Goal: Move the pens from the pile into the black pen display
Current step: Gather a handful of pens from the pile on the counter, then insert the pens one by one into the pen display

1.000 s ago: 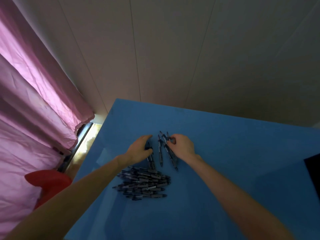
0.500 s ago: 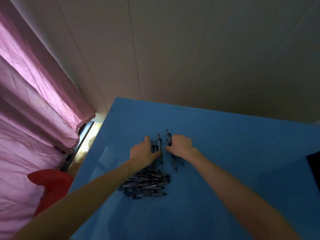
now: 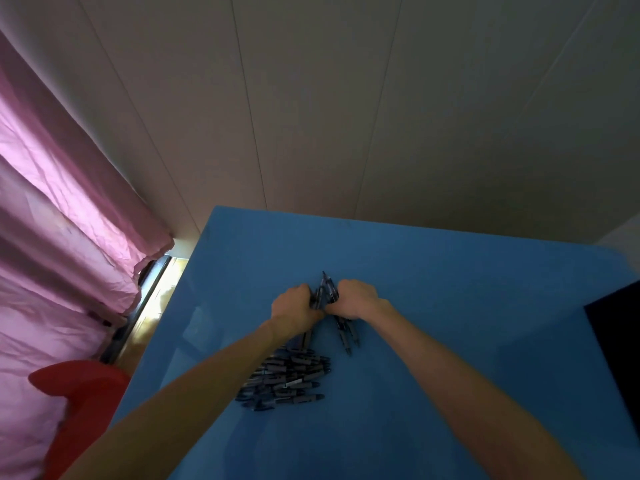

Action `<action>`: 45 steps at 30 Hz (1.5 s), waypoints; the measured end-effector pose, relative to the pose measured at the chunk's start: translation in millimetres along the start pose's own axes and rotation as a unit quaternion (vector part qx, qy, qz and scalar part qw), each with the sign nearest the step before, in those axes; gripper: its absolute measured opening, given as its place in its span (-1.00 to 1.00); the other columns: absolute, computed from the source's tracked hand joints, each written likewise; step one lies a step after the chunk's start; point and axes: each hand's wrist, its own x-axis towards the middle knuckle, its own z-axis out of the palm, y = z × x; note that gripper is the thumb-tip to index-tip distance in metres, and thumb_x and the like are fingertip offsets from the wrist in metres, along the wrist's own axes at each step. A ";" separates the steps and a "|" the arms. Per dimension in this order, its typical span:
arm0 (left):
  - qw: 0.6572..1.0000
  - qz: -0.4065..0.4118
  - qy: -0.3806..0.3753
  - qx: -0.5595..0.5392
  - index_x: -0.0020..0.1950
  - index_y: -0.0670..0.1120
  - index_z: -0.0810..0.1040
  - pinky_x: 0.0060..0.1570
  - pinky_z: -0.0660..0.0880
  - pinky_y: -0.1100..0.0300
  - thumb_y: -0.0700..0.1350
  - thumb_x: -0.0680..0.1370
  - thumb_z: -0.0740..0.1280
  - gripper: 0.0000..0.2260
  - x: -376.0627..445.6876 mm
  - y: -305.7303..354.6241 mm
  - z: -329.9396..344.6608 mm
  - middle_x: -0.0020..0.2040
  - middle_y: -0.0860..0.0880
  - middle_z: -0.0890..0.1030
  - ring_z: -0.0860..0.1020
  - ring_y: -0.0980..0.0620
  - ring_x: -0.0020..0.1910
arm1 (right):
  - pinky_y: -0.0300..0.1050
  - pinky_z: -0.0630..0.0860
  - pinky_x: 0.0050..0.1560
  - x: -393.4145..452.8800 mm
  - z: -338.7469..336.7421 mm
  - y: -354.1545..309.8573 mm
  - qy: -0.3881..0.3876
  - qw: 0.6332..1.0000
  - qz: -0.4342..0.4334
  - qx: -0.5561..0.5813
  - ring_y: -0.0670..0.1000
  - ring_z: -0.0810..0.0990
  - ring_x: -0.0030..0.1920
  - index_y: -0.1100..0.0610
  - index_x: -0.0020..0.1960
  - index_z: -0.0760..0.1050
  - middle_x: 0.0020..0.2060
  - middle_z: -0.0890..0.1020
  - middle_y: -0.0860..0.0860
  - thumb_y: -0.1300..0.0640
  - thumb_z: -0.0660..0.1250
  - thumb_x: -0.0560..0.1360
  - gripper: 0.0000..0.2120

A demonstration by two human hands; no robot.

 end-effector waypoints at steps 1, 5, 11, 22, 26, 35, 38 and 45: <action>1.000 0.007 -0.002 0.012 -0.02 -0.08 0.39 -0.26 0.39 0.09 0.07 0.53 0.39 -0.72 -0.9 0.6 -0.4 -0.07 -0.05 0.51 0.50 -0.07 -0.16 | -0.15 0.32 -0.39 -2.0 -1.7 1.8 -0.006 1.000 0.002 -0.001 -0.02 0.43 -0.36 0.07 -0.27 0.39 -0.36 0.47 -0.02 -0.10 0.35 0.50 -0.69; 0.997 0.028 -0.003 0.068 0.10 -0.13 0.41 -0.20 0.44 0.07 0.11 0.60 0.29 -0.68 -3.6 1.8 4.2 -0.08 -0.07 0.51 0.52 -0.09 -0.14 | -0.15 0.30 -0.40 -7.9 2.6 7.0 -0.005 1.000 0.001 -0.023 -0.02 0.41 -0.38 0.09 -0.29 0.34 -0.37 0.45 -0.02 -0.05 0.33 0.52 -0.68; 0.999 0.025 -0.008 0.032 -0.10 -0.09 0.41 -0.24 0.45 0.10 0.11 0.59 0.25 -0.73 -6.3 -12.1 2.6 -0.23 -0.03 0.49 0.52 -0.07 -0.21 | -0.07 0.37 -0.32 -18.8 14.4 15.5 0.033 0.999 -0.033 -0.018 0.00 0.45 -0.33 0.12 -0.16 0.38 -0.31 0.48 0.01 -0.06 0.22 0.62 -0.71; 0.985 0.043 0.056 -0.159 -0.19 -0.05 0.31 -0.27 0.37 0.05 0.01 0.72 0.12 -0.70 -26.3 -33.0 -19.1 -0.30 -0.10 0.44 0.36 -0.04 -0.35 | -0.05 0.21 -0.27 -39.6 34.1 42.6 0.109 0.949 -0.011 0.295 0.00 0.27 -0.34 0.08 -0.26 0.18 -0.38 0.28 0.00 0.01 0.16 0.71 -0.61; 0.972 0.044 0.096 -0.208 -0.01 -0.09 0.43 -0.09 0.56 -0.13 -0.01 0.73 0.12 -0.78 -38.5 -34.2 -28.4 -0.12 -0.18 0.61 0.59 -0.19 -0.17 | -0.05 0.23 -0.27 -53.2 40.3 47.2 0.122 0.923 0.014 0.366 0.04 0.33 -0.30 0.12 -0.25 0.29 -0.35 0.36 0.08 0.07 0.22 0.67 -0.66; 0.935 0.071 0.125 -0.326 0.04 -0.12 0.47 -0.15 0.54 0.03 -0.07 0.74 0.14 -0.82 -73.6 -11.7 -53.3 -0.12 -0.01 0.64 0.51 -0.02 -0.31 | -0.12 0.49 -0.13 -95.0 24.8 51.4 0.167 0.793 0.082 0.580 0.04 0.58 -0.19 0.26 -0.01 0.61 -0.18 0.70 0.06 0.12 0.18 0.70 -0.70; 0.920 0.055 0.134 -0.365 -0.07 -0.10 0.47 -0.28 0.44 0.06 -0.09 0.72 0.17 -0.79 -84.9 4.7 -60.8 -0.20 -0.08 0.61 0.40 -0.02 -0.38 | -0.16 0.40 -0.29 -114.9 19.2 59.9 0.195 0.771 0.084 0.601 -0.06 0.49 -0.38 0.20 -0.02 0.48 -0.15 0.74 0.07 0.11 0.12 0.73 -0.74; 0.913 0.085 0.124 -0.379 -0.29 -0.01 0.39 -0.34 0.27 0.06 -0.10 0.66 0.32 -0.68 -128.4 57.6 -73.6 -0.39 -0.05 0.39 0.23 0.00 -0.44 | -0.22 0.31 -0.49 -194.3 9.2 87.3 0.275 0.670 0.122 0.679 -0.04 0.28 -0.53 0.18 0.00 0.41 -0.24 0.72 0.14 0.16 0.17 0.70 -0.87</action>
